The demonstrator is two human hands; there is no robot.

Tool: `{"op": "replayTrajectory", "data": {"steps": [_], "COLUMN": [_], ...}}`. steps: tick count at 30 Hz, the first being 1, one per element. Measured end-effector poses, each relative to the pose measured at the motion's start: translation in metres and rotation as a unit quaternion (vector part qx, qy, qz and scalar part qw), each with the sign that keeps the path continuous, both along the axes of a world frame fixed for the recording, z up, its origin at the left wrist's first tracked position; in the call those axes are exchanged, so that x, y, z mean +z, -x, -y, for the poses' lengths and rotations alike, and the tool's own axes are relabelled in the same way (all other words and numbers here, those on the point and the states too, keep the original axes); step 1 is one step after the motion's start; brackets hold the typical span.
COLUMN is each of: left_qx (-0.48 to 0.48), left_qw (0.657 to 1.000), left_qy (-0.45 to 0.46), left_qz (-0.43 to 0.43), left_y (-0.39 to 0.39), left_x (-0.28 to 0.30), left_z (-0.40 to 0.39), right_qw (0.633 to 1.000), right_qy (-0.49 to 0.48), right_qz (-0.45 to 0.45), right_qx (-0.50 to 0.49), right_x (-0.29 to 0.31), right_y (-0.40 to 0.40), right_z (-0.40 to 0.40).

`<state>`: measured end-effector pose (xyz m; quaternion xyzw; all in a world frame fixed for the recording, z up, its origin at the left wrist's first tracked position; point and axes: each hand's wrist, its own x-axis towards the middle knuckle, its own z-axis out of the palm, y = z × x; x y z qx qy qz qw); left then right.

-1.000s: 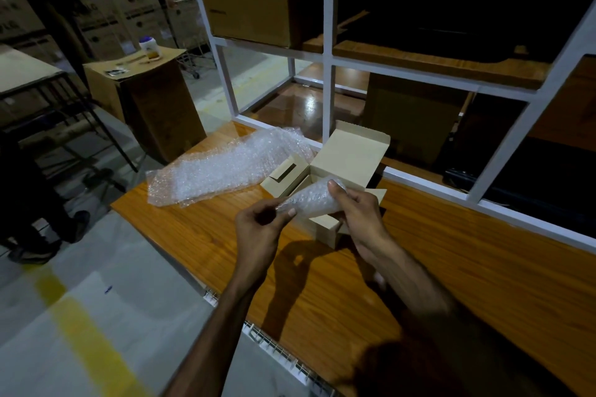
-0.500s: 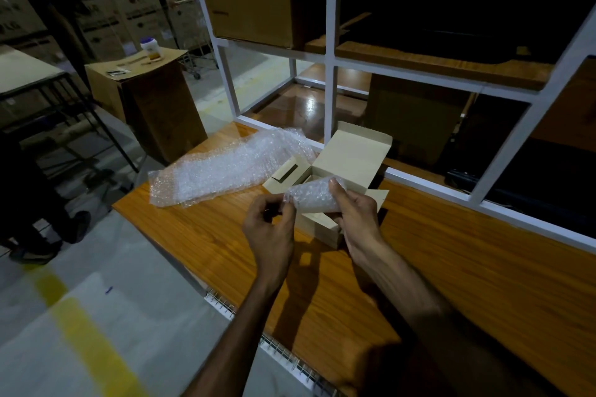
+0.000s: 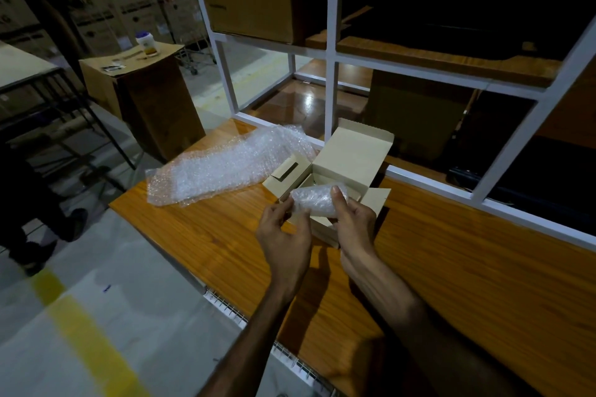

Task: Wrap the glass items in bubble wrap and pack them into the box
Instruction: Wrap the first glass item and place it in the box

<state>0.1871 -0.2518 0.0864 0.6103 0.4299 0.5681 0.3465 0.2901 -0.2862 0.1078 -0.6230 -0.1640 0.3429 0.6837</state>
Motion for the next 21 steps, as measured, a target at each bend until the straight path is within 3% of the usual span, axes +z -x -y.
{"op": "replayTrajectory", "data": {"steps": [12, 21], "left_qx": [-0.094, -0.210], "left_qw": [0.979, 0.920], "left_qy": [0.150, 0.126], "left_qz": [-0.099, -0.306], "left_y": [-0.006, -0.018], "left_x": [-0.003, -0.009], "left_z": [-0.071, -0.141], "right_qw": [0.983, 0.947], "right_qy": [0.137, 0.262], "right_qz": [0.116, 0.176], "right_qx": [0.042, 0.050], "right_x": [-0.020, -0.036], "right_y": [-0.023, -0.040], "right_z": [-0.019, -0.048]}}
